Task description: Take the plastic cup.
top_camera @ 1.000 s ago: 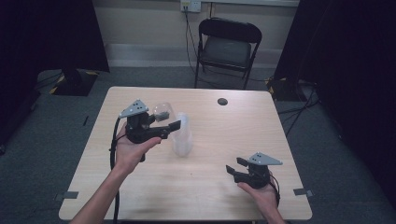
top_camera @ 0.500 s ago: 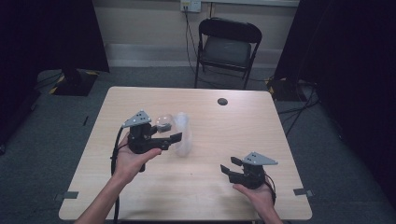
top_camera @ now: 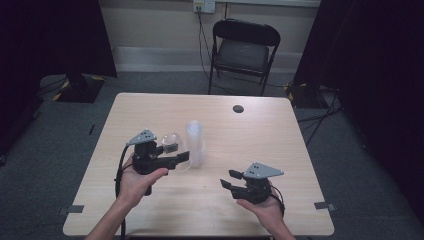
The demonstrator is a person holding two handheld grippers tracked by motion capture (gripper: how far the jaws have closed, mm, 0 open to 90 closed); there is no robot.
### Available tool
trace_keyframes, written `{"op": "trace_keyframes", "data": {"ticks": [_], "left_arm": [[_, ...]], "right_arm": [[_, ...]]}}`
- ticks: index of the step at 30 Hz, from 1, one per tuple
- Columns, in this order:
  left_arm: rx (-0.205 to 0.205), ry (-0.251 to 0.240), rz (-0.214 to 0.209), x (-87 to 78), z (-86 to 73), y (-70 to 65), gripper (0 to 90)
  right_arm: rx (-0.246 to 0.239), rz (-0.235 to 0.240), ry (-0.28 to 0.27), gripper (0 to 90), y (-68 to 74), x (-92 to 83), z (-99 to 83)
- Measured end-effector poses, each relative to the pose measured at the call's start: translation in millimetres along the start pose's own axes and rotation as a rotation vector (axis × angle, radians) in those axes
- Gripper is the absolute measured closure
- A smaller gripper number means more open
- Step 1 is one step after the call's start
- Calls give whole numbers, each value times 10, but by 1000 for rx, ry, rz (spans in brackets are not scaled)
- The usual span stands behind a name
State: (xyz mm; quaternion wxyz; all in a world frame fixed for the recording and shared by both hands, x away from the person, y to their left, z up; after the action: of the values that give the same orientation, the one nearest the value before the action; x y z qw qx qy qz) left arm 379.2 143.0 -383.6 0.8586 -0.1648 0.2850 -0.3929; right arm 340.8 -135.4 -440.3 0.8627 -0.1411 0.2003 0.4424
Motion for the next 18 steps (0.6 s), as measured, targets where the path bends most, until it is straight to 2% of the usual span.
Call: {"op": "trace_keyframes", "data": {"ticks": [1, 2, 4, 6, 10, 14, 16, 18], "left_arm": [[-6, 4, -3, 10, -13, 3, 373], [-11, 4, -1, 23, -26, 6, 374], [-30, 12, -4, 52, -62, 20, 371], [-38, 8, -2, 66, -81, 24, 365], [-74, 41, -20, 99, -143, 43, 362], [-106, 54, -68, 114, -166, 20, 376], [-116, 57, -80, 123, -172, -5, 378], [-138, 67, -113, 131, -172, -24, 380]], "right_arm": [[0, 0, 0, 527, 0, 0, 0], [-23, 27, -23, 527, 57, 30, 73], [-37, 42, -37, 533, 99, 70, 126], [-46, 46, -39, 537, 117, 90, 145], [-68, 58, -46, 559, 180, 155, 186], [-86, 87, -55, 604, 240, 187, 227], [-92, 91, -67, 605, 269, 189, 266], [-116, 86, -85, 622, 294, 190, 331]]}}
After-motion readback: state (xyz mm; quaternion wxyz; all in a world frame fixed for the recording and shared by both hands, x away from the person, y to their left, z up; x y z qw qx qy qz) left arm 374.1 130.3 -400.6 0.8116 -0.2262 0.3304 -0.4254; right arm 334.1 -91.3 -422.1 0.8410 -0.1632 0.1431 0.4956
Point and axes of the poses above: each handheld gripper's, and its own axes: x roughly forward along the jaws, z roughly out of its top, y roughly to its left, the point moved 3 cm from there along x, roughly forward along the jaws, and after that the axes turned 10 degrees about -x, right-handed, at the moved point
